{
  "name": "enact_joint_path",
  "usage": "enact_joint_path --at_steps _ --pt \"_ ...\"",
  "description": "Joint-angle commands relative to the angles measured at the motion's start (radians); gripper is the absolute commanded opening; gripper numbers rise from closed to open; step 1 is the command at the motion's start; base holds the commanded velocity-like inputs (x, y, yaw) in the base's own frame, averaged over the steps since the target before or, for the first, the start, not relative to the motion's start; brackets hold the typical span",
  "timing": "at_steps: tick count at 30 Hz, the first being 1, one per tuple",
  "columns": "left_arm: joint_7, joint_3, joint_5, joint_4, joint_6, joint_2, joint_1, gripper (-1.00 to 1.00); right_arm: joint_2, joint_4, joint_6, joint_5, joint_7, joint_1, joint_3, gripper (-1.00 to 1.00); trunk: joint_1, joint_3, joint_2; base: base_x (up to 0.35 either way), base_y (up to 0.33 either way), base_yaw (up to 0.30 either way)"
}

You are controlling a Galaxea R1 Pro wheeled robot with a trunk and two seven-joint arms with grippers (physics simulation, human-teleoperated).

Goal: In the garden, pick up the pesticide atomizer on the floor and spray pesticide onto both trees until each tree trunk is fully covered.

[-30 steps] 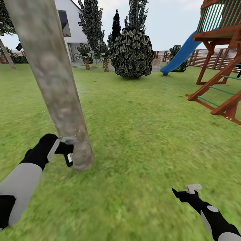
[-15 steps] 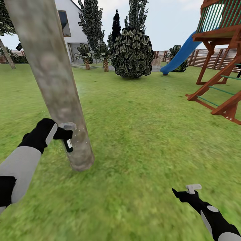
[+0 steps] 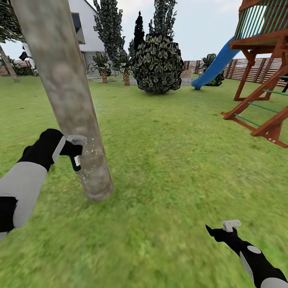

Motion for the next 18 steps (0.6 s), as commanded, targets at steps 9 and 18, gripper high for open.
enact_joint_path --at_steps 9,18 --pt "-0.001 -0.003 0.002 0.094 0.0 0.053 -0.018 -1.0 0.0 0.0 0.0 0.0 0.0 0.0 0.0 1.0 0.0 0.0 0.0 0.0 0.0 0.0" --pt "-0.004 -0.003 0.003 0.094 -0.016 0.049 0.118 -1.0 0.0 -0.001 0.0 -0.001 0.0 0.0 0.0 1.0 0.0 0.0 0.0 0.0 0.0 0.0"
